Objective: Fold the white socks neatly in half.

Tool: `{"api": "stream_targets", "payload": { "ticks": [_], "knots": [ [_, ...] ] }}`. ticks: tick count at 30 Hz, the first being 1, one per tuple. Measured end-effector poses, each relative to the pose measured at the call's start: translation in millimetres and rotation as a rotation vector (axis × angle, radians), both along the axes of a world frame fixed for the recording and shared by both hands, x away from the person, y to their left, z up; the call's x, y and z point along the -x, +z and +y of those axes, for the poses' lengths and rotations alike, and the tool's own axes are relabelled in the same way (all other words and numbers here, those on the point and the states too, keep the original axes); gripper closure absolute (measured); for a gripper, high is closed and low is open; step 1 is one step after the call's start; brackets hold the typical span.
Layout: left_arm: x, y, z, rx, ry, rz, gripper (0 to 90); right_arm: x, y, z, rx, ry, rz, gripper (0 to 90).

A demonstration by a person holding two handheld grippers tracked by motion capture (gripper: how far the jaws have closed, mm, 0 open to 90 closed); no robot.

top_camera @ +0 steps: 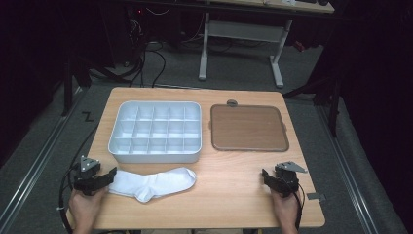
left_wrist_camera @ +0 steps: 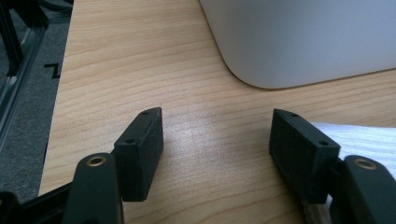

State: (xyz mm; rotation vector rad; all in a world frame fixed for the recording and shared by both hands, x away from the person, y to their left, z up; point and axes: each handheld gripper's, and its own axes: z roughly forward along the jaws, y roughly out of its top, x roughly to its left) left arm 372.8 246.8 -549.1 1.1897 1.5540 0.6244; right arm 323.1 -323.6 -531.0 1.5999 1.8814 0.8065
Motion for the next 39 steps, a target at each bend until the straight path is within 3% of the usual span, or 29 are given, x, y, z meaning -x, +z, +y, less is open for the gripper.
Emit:
{"api": "stream_targets", "payload": {
  "ticks": [16, 30, 37, 39],
  "knots": [
    [0.9, 0.2, -0.5, 0.003, -0.008, 0.003, 34.8, 0.1, 0.0, 0.0, -0.001, 0.003, 0.002, 42.9],
    [1.5, -0.2, -2.0, -0.007, -0.015, 0.003, 33.7, -0.2, 0.1, -1.9, -0.002, 0.003, -0.001, 47.6],
    [2.3, 2.0, 0.2, 0.025, -0.033, 0.018, 31.3, -0.2, 0.1, -1.8, -0.002, 0.003, -0.001, 47.6],
    [2.3, 5.2, 4.5, 0.078, -0.033, 0.034, 31.8, -0.2, 0.1, -1.7, -0.001, 0.003, -0.001, 47.6]
  ]
}}
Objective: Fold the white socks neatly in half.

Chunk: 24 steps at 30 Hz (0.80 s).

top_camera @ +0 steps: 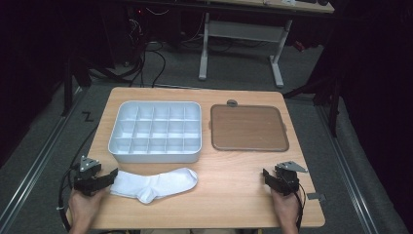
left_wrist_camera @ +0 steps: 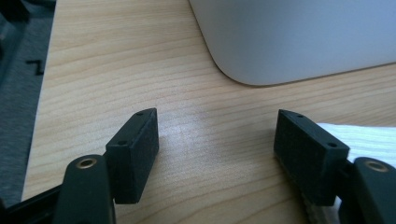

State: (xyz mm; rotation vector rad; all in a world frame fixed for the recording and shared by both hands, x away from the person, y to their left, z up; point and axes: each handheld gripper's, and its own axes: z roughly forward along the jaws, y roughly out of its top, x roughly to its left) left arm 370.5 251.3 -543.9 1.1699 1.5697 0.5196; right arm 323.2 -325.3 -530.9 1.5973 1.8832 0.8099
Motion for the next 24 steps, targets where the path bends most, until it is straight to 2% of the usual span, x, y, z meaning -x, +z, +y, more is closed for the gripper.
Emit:
{"api": "stream_targets", "payload": {
  "ticks": [2, 4, 6, 7, 8, 12, 15, 17, 20, 23, 24],
  "knots": [
    [-0.5, 2.1, 4.8, 0.037, 0.008, 0.01, 33.6, 0.0, -0.1, 0.1, 0.004, 0.001, -0.002, 47.7],
    [-0.5, 2.8, 6.9, 0.046, 0.01, 0.015, 34.8, -0.1, -0.1, 0.2, 0.004, 0.002, -0.003, 47.8],
    [1.9, 5.6, 12.6, 0.081, 0.012, 0.024, 35.2, 0.0, -0.1, 0.3, 0.004, 0.005, -0.002, 47.9],
    [1.9, 5.6, 12.6, 0.081, 0.012, 0.024, 35.4, 0.1, 0.0, 0.4, 0.002, 0.003, -0.002, 48.1],
    [5.9, 9.9, 16.0, 0.117, 0.014, 0.014, 35.5, 0.2, 0.0, 0.4, 0.003, 0.004, -0.003, 49.7],
    [15.4, 20.3, 17.0, 0.15, -0.006, -0.01, 35.7, 2.6, 0.2, 3.6, 0.004, 0.011, -0.004, 54.8],
    [22.2, 26.1, 10.6, 0.15, -0.036, -0.017, 35.6, 4.6, 0.7, 6.6, 0.002, 0.027, -0.003, 57.3],
    [26.5, 29.2, 4.7, 0.157, -0.057, -0.007, 35.0, 6.2, 1.7, 9.7, -0.018, 0.036, 0.006, 58.8],
    [31.6, 31.3, -4.5, 0.173, -0.069, 0.02, 34.2, 10.0, 5.9, 19.3, -0.027, 0.066, -0.012, 60.1],
    [36.9, 27.9, -14.7, 0.122, -0.073, 0.036, 34.3, 13.6, 13.4, 34.1, -0.037, 0.113, -0.039, 60.6],
    [37.8, 26.6, -16.5, 0.119, -0.072, 0.045, 34.3, 14.6, 15.7, 40.1, -0.043, 0.133, -0.047, 60.8]
  ]
}}
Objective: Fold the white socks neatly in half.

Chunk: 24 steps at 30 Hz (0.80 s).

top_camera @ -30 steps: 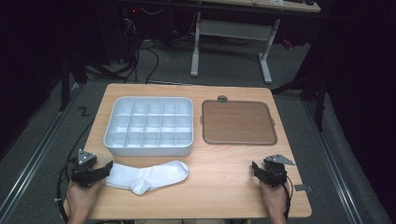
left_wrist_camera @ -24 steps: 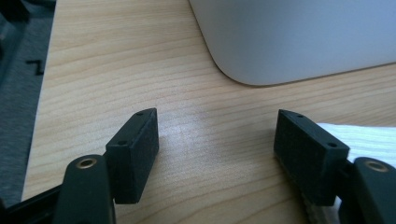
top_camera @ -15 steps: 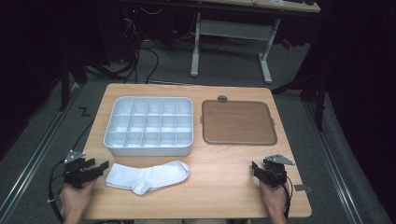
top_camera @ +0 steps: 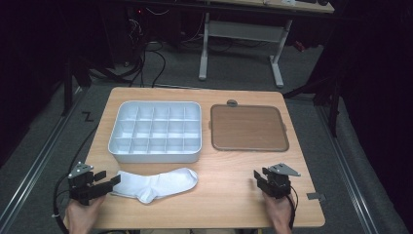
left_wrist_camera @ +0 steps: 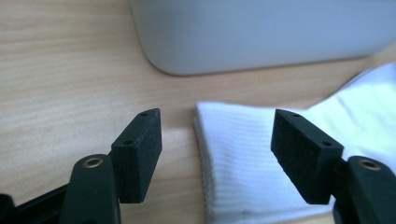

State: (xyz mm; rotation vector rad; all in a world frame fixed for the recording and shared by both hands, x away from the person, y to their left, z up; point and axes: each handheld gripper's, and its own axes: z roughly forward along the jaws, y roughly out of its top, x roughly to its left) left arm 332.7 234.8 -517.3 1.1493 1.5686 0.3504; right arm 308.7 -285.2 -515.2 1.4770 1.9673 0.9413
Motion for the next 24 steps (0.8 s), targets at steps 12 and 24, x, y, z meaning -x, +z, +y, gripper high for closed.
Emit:
{"api": "stream_targets", "payload": {
  "ticks": [12, 24],
  "knots": [
    [7.0, -11.9, -9.9, -0.03, 0.02, 0.038, 34.6, 2.6, 11.0, 67.4, -0.01, 0.201, -0.006, 60.8],
    [8.2, -17.4, -17.3, -0.063, 0.011, 0.042, 35.0, -5.5, 9.9, 118.7, -0.043, 0.35, 0.026, 56.6]
  ]
}}
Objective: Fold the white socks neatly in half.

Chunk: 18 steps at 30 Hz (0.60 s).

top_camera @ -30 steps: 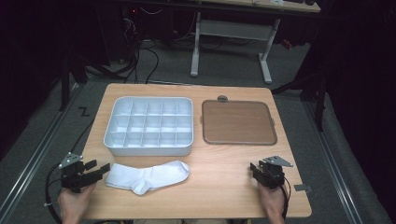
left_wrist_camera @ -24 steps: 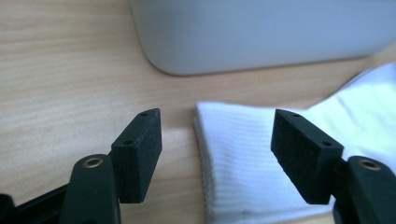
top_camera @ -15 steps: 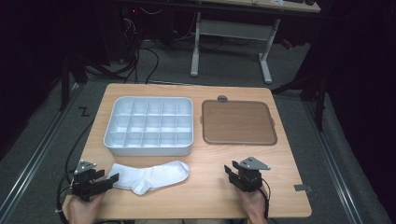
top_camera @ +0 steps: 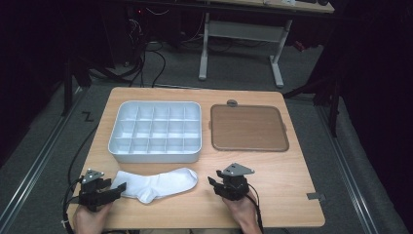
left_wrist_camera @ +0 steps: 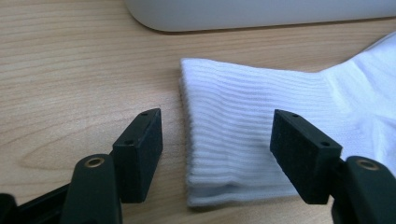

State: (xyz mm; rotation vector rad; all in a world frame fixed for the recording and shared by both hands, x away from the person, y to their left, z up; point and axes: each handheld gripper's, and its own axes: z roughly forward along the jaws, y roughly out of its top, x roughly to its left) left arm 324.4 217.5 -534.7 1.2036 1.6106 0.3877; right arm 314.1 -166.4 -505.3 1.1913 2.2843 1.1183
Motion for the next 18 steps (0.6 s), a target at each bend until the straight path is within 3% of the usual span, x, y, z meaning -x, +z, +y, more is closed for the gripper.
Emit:
{"api": "stream_targets", "payload": {
  "ticks": [10, 18],
  "knots": [
    [3.3, -3.9, -7.8, -0.068, 0.002, -0.033, 35.4, -10.0, -0.8, 37.4, 0.002, 0.077, 0.007, 51.8],
    [3.8, -3.9, -10.6, -0.065, -0.002, -0.04, 40.5, -20.0, -6.8, 60.6, 0.018, 0.087, 0.028, 49.9]
  ]
}}
